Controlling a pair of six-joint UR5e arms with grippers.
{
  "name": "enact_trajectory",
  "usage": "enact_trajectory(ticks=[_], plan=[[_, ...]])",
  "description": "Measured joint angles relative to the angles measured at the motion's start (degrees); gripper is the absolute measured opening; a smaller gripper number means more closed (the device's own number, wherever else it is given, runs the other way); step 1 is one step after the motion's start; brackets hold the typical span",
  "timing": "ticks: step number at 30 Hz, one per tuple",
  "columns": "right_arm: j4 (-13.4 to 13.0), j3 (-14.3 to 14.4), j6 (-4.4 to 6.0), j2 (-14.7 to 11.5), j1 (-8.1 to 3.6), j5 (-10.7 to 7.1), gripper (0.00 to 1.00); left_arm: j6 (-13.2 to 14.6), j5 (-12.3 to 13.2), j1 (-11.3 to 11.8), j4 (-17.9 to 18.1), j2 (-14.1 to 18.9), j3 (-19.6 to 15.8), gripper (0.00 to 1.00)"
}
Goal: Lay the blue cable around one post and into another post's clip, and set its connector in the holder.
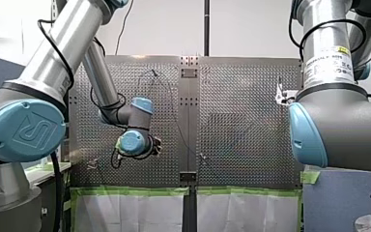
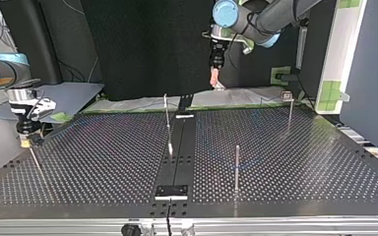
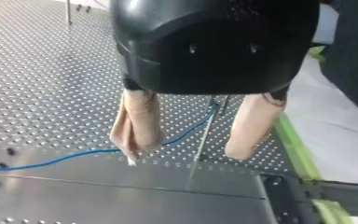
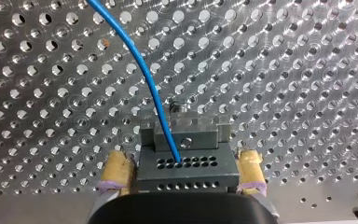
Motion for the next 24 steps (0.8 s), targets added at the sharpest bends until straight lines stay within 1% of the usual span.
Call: enact_trajectory(ticks=[2,4,8,12,14,18,21,24], plan=[[0.0,0.0,0.0,0.0,0.0,0.0,1.0,0.5,-0.1,-0.1,0.7,0.0,0.0,1.0],[0.0,0.0,0.0,0.0,0.0,0.0,1.0,1.3,-0.1,-0.1,0.6,0.0,-0.1,1.0],[0.0,0.0,0.0,0.0,0.0,0.0,1.0,1.8,-0.3,-0.1,-1.1,0.0,-0.2,1.0],[0.0,0.0,0.0,0.0,0.0,0.0,1.0,1.5,-1.3,-0.1,-2.7,0.0,-0.9,1.0],[0.0,0.0,0.0,0.0,0.0,0.0,1.0,1.4,-1.9,0.0,-2.5,0.0,-1.5,1.0],[0.0,0.0,0.0,0.0,0.0,0.0,1.0,1.3,-2.9,0.3,-0.8,0.0,-2.9,1.0],[0.0,0.0,0.0,0.0,0.0,0.0,1.0,1.6,-3.1,0.4,0.1,0.0,-3.1,1.0],[0.0,0.0,0.0,0.0,0.0,0.0,1.0,2.4,-2.7,0.4,0.8,0.0,-3.2,1.0]])
